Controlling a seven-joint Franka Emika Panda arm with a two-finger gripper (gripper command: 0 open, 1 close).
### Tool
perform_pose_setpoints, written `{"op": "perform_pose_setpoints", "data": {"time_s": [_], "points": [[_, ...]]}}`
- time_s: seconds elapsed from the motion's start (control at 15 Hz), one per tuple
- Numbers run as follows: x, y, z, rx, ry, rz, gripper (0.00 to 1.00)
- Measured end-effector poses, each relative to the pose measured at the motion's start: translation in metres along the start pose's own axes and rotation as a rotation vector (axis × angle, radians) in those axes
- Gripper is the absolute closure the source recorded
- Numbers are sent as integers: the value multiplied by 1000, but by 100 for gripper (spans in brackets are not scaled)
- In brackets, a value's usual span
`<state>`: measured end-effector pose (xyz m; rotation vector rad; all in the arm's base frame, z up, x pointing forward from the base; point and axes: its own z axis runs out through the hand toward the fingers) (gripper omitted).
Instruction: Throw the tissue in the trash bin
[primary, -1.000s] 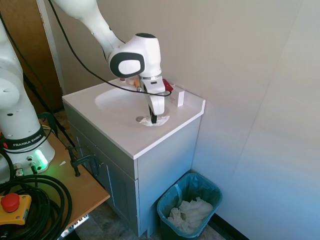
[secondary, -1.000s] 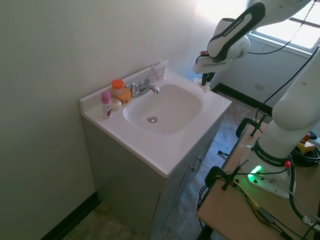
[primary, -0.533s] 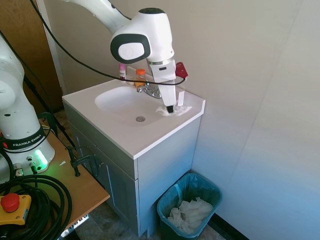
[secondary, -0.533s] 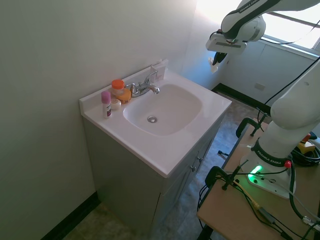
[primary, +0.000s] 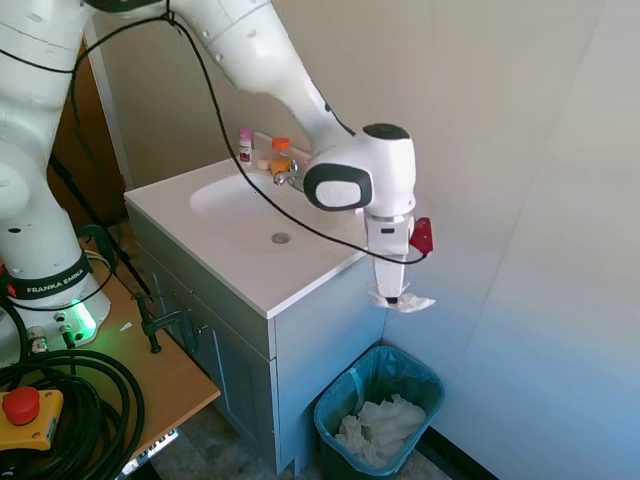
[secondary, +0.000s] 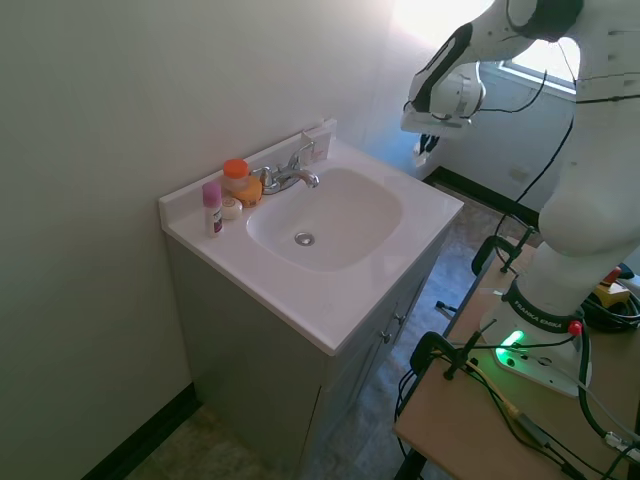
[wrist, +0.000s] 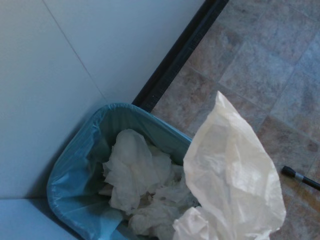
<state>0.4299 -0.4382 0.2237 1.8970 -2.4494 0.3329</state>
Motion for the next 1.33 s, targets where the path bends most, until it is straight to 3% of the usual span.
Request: {"op": "perform_pose_setpoints", "data": {"time_s": [0.8, 1.07, 1.33], "points": [[-19, -25, 4, 12, -24, -30, 0], [-12, -32, -38, 67, -26, -51, 0], [-35, -16, -101, 127, -29, -127, 0]]}}
